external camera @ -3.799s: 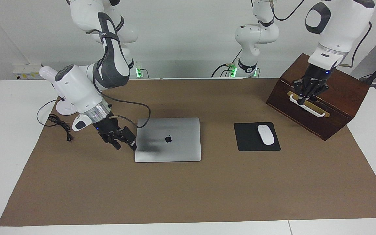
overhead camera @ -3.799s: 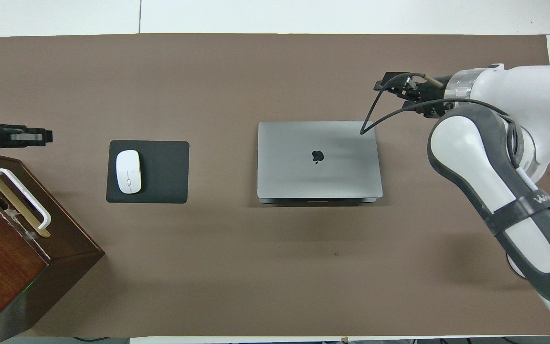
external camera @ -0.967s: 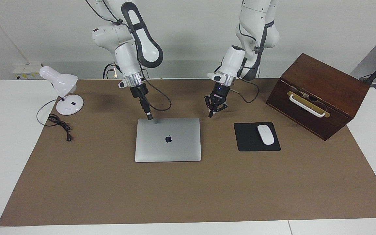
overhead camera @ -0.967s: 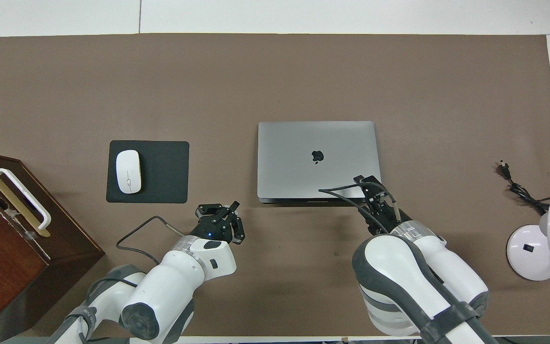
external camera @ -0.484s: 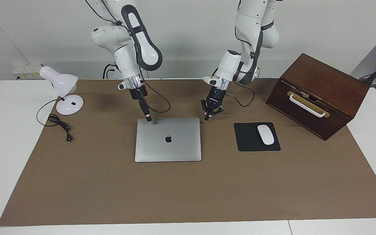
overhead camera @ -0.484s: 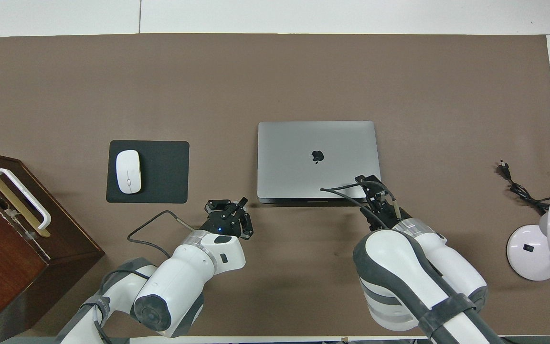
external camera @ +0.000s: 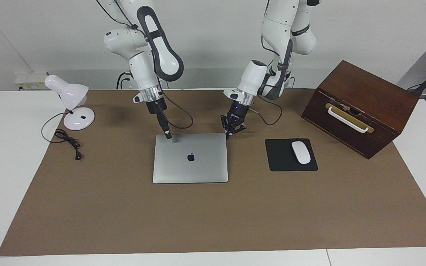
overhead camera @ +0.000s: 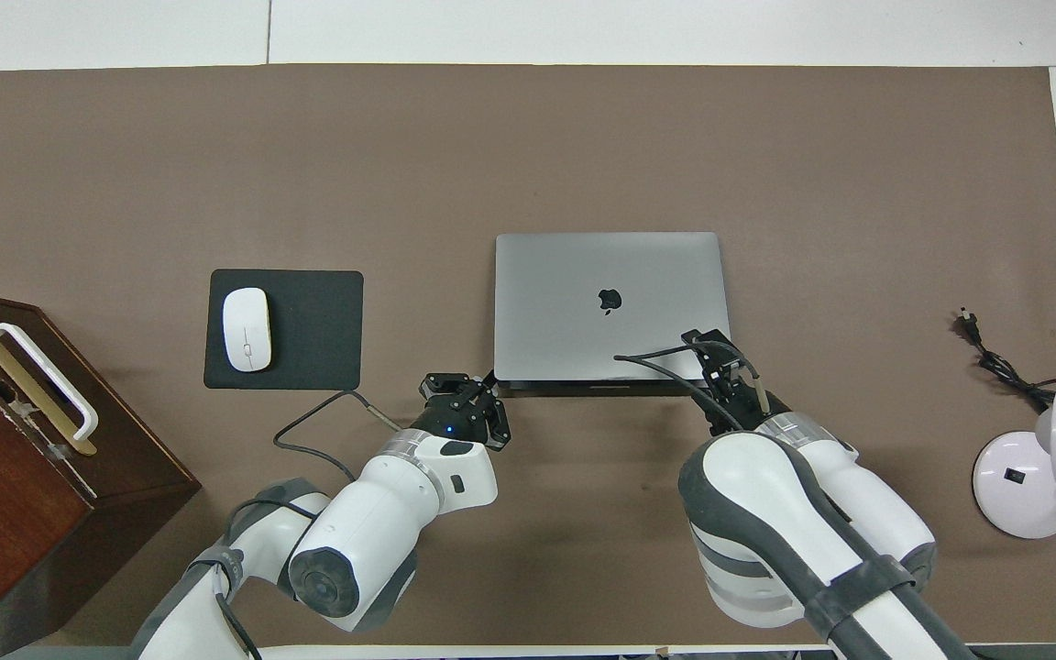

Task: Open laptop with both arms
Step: 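Move the left gripper to the laptop's near edge to brace it, then hook the right gripper under the laptop lid's front edge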

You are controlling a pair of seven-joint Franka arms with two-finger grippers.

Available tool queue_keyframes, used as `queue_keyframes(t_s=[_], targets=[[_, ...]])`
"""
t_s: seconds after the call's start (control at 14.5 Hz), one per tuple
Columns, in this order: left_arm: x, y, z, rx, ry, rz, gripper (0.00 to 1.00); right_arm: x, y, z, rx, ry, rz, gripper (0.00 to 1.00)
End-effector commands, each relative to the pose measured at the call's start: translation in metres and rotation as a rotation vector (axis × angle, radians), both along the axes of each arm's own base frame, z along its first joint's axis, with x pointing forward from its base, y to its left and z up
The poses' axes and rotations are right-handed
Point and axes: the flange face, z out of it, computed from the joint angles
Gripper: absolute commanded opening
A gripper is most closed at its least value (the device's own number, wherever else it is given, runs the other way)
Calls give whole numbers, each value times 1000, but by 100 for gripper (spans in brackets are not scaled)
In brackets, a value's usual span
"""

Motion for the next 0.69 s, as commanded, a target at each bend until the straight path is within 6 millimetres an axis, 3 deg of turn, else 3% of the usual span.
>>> queue_keyframes(t_s=[0.0, 0.62], targets=[[6, -7, -2, 2, -24, -15, 0, 5, -2, 0, 0, -9, 21, 100], [14, -17, -12, 8, -23, -22, 0, 7, -3, -1, -8, -13, 31, 100]])
